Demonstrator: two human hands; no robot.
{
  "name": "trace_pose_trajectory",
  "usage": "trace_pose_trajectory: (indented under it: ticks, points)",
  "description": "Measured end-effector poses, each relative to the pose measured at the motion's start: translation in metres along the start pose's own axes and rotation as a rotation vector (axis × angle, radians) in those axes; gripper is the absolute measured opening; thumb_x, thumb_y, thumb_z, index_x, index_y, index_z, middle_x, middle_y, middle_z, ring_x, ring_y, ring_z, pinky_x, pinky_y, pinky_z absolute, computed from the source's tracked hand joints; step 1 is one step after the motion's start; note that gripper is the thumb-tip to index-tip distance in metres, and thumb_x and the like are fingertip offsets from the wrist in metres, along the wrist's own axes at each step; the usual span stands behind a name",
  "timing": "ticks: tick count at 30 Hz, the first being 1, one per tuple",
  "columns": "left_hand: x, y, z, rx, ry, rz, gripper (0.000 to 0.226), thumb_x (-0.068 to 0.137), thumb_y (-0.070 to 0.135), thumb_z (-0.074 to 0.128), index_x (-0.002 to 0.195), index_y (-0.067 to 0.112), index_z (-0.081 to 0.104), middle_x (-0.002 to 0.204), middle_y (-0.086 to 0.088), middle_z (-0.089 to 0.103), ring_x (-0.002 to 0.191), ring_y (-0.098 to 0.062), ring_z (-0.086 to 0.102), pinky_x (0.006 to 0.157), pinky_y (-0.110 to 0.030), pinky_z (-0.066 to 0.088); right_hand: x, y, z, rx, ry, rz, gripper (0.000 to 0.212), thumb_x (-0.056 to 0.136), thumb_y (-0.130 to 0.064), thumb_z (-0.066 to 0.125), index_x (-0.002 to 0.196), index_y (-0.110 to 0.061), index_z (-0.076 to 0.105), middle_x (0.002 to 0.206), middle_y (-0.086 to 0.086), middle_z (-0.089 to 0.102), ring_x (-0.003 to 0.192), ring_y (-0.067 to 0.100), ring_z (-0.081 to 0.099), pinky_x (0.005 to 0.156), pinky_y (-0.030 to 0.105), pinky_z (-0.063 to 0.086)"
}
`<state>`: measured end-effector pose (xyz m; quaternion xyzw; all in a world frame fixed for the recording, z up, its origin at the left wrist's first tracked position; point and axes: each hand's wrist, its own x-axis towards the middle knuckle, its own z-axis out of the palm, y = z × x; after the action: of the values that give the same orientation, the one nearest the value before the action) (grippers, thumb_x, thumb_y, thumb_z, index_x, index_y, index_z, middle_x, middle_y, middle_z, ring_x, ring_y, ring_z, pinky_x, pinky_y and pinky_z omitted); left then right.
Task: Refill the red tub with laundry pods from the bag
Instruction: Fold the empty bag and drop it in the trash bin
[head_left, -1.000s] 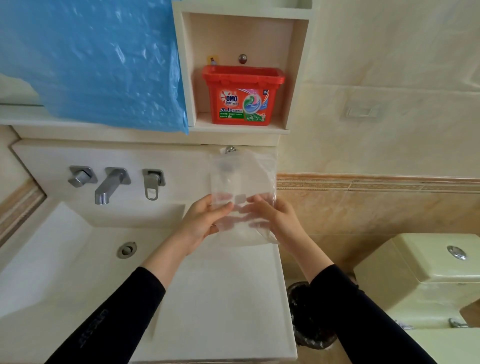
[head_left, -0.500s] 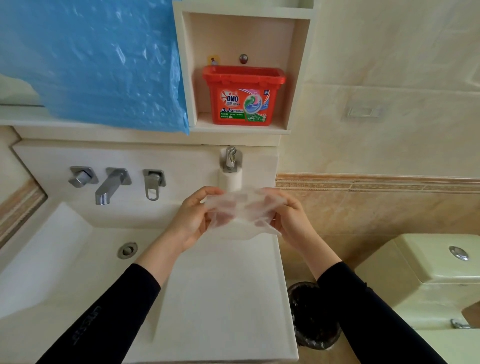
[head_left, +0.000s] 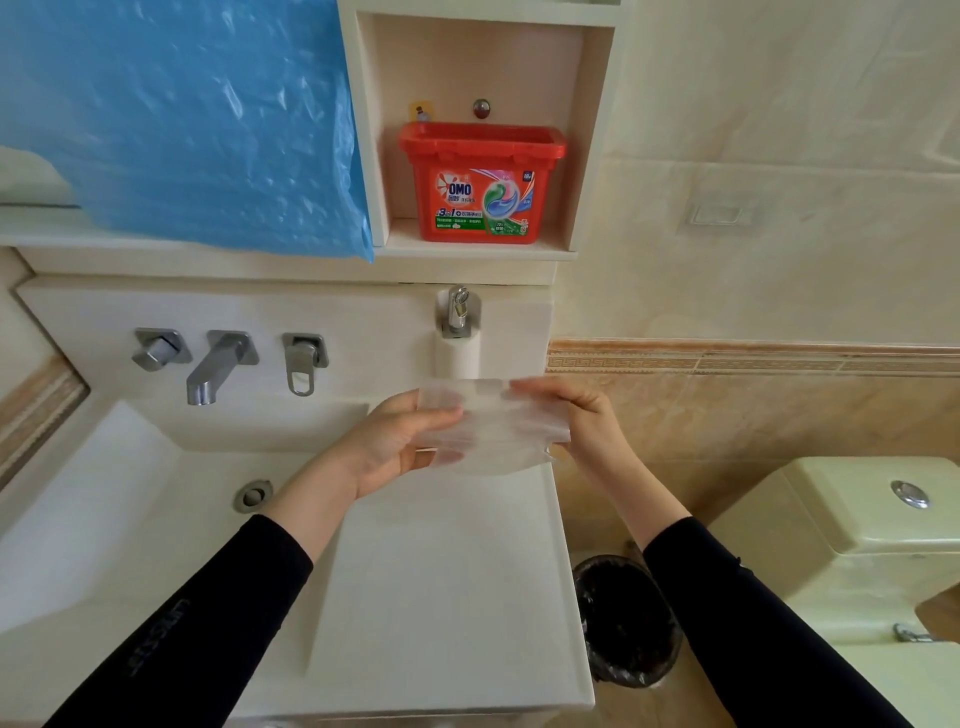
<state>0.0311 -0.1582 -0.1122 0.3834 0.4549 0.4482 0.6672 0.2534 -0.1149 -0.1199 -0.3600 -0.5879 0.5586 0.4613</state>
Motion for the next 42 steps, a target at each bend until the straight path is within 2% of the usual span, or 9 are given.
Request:
trace_pose_trajectory:
  ticks: [3,6,9,12,17,26,31,34,42]
  points:
    - [0.001,0.000,0.003,0.119,0.060,0.094,0.024,0.077,0.013,0.073,0.097,0.021,0.064,0.088,0.008,0.075,0.078,-0.008,0.070,0.059,-0.021,0.054,0.000,-0.001,-0.008,0.192,0.007,0.211,0.036,0.103,-0.023,0.036,0.129,-0.031,0.059,0.093,0.000,0.074,0.085,0.023,0.068,0.066,0.034,0.056]
    - [0.006,-0.001,0.007,0.262,0.144,0.198,0.020,0.082,0.012,0.071,0.093,0.023,0.059,0.093,0.009,0.071,0.081,-0.006,0.068,0.055,-0.016,0.047,-0.004,-0.002,-0.018,0.220,-0.113,0.398,0.053,0.097,-0.054,0.044,0.136,-0.020,0.051,0.120,0.013,0.069,0.109,0.035,0.067,0.089,0.049,0.056]
    - [0.014,-0.005,0.012,0.370,0.150,0.297,0.021,0.080,0.014,0.073,0.087,0.029,0.060,0.096,0.008,0.070,0.095,-0.014,0.066,0.066,-0.024,0.043,-0.011,0.000,-0.022,0.144,-0.186,0.372,0.050,0.089,-0.021,0.066,0.136,-0.012,0.050,0.119,0.014,0.066,0.108,0.035,0.067,0.087,0.046,0.058]
    - [0.024,-0.011,0.019,0.405,0.112,0.313,0.023,0.081,0.009,0.072,0.086,0.027,0.057,0.089,0.011,0.074,0.089,-0.013,0.070,0.072,-0.023,0.047,-0.014,0.004,-0.030,0.067,-0.127,0.339,0.035,0.091,0.002,0.062,0.125,0.002,0.055,0.106,0.017,0.068,0.087,0.030,0.072,0.075,0.035,0.062]
    - [0.049,-0.025,0.037,0.393,0.101,0.298,0.027,0.079,-0.002,0.071,0.084,0.019,0.054,0.069,0.016,0.071,0.066,-0.002,0.068,0.063,-0.015,0.052,-0.023,0.015,-0.057,-0.017,-0.012,0.311,0.020,0.090,0.006,0.061,0.108,-0.004,0.063,0.085,-0.001,0.078,0.077,0.014,0.075,0.065,0.028,0.060]
    - [0.107,-0.059,0.097,0.323,0.003,0.156,0.021,0.079,0.008,0.072,0.073,0.028,0.070,0.082,0.005,0.068,0.081,-0.015,0.064,0.066,-0.018,0.050,-0.066,0.041,-0.140,0.040,0.300,0.288,0.028,0.090,0.010,0.058,0.104,-0.013,0.067,0.078,-0.005,0.074,0.071,0.024,0.062,0.065,0.035,0.045]
    - [0.148,-0.086,0.149,0.396,-0.063,0.139,0.017,0.084,0.003,0.067,0.083,0.020,0.068,0.082,-0.001,0.066,0.072,-0.007,0.065,0.067,-0.017,0.054,-0.093,0.064,-0.193,0.087,0.493,0.314,0.029,0.088,0.011,0.057,0.096,-0.014,0.068,0.067,-0.009,0.072,0.054,0.005,0.063,0.049,0.019,0.050]
    - [0.173,-0.106,0.182,0.389,-0.054,0.111,0.016,0.086,0.006,0.066,0.082,0.021,0.066,0.079,0.001,0.064,0.068,-0.007,0.064,0.065,-0.019,0.055,-0.108,0.080,-0.225,0.101,0.633,0.333,0.036,0.083,0.014,0.052,0.082,-0.018,0.068,0.059,-0.009,0.067,0.048,0.005,0.058,0.053,0.028,0.051]
    - [0.227,-0.184,0.254,0.223,-0.066,-0.126,0.016,0.089,0.007,0.061,0.083,0.020,0.067,0.079,0.004,0.066,0.063,-0.005,0.063,0.057,-0.020,0.052,-0.142,0.144,-0.300,0.203,0.988,0.450,0.043,0.085,0.018,0.040,0.110,-0.010,0.062,0.101,0.014,0.064,0.093,0.032,0.064,0.084,0.048,0.054]
